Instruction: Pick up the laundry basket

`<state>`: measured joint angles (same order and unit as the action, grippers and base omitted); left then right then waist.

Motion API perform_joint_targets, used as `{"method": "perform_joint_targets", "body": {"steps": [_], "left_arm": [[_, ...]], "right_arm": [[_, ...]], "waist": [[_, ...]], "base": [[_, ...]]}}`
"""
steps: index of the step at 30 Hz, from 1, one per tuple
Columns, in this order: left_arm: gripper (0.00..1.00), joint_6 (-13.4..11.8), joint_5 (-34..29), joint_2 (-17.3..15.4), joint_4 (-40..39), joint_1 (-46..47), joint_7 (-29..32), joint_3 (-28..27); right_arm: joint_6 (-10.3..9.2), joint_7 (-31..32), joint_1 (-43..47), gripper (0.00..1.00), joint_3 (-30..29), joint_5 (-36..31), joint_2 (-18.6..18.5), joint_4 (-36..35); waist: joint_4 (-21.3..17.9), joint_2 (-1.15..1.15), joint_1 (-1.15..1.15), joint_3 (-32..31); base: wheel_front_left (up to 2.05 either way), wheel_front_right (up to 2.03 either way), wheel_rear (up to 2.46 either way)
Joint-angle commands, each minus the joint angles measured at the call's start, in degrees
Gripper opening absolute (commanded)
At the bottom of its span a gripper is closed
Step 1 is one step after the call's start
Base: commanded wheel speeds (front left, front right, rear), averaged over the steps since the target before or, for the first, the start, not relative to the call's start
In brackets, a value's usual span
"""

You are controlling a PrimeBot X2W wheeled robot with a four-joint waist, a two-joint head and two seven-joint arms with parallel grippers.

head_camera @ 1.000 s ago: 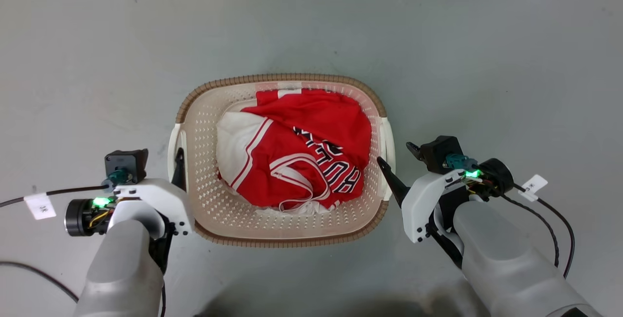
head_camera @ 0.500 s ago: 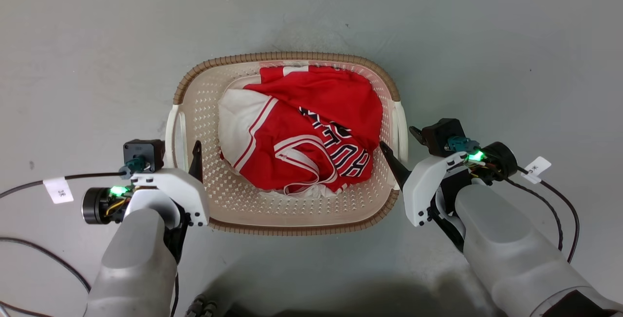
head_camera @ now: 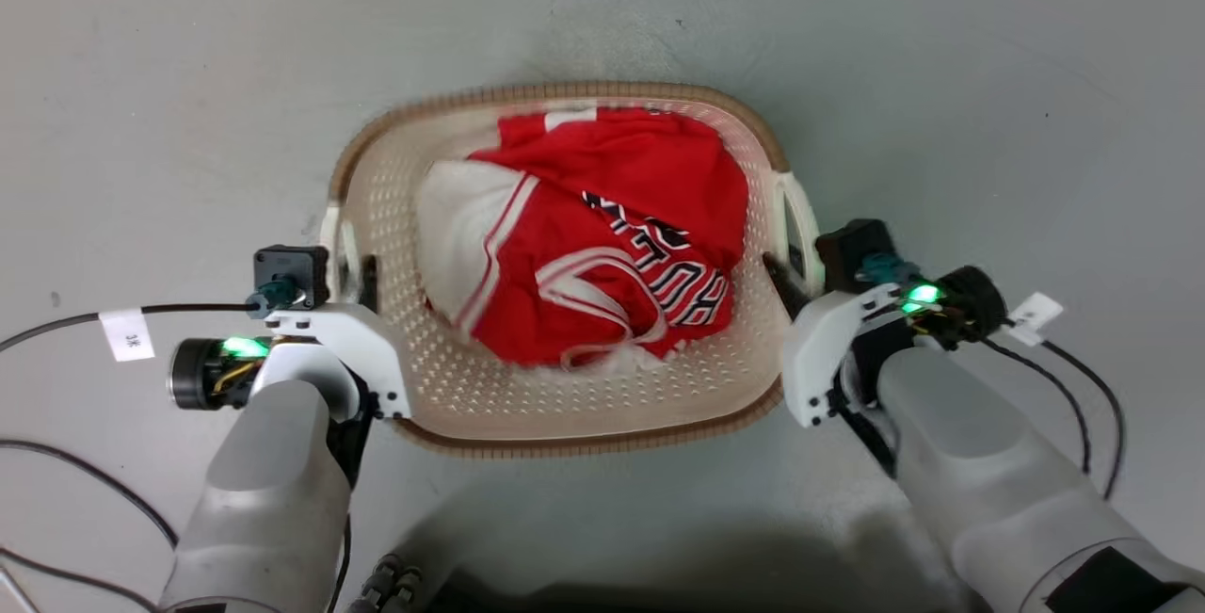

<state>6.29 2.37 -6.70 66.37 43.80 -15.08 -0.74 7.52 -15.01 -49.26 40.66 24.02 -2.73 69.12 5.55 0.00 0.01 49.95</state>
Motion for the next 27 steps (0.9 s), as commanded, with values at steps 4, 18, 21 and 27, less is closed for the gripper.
{"method": "perform_joint_targets", "body": {"steps": [4, 18, 21, 27], "left_arm": [[0.0, 0.2, 0.1, 0.8, 0.7, 1.4, -0.1, 0.8], [0.0, 1.1, 1.5, 1.3, 3.9, -0.8, -0.1, 3.1], [0.0, 1.2, 1.9, 1.4, 5.0, -1.3, -0.1, 3.8], [0.0, 1.2, 2.7, 2.3, 6.6, -2.4, 0.7, 6.8]], "right_arm": [[0.04, 0.1, -1.0, 0.0, 1.3, 0.8, -0.2, 0.7], [0.3, 2.1, 1.2, 0.0, 5.3, 4.0, 0.2, 1.1], [0.3, 2.9, 2.0, 0.0, 6.1, 4.9, 0.2, 1.1], [0.31, 5.2, 4.3, 0.0, 7.7, 6.8, 0.3, 1.2]], "waist": [[0.2, 0.0, -0.01, -0.1], [-0.2, 0.0, -0.01, -6.8], [-0.7, 0.0, -0.01, -9.3], [-2.0, 0.0, -0.01, -14.9]], "base": [[0.0, 0.0, 0.0], [0.0, 0.0, 0.0], [0.0, 0.0, 0.0], [0.0, 0.0, 0.0]]}}
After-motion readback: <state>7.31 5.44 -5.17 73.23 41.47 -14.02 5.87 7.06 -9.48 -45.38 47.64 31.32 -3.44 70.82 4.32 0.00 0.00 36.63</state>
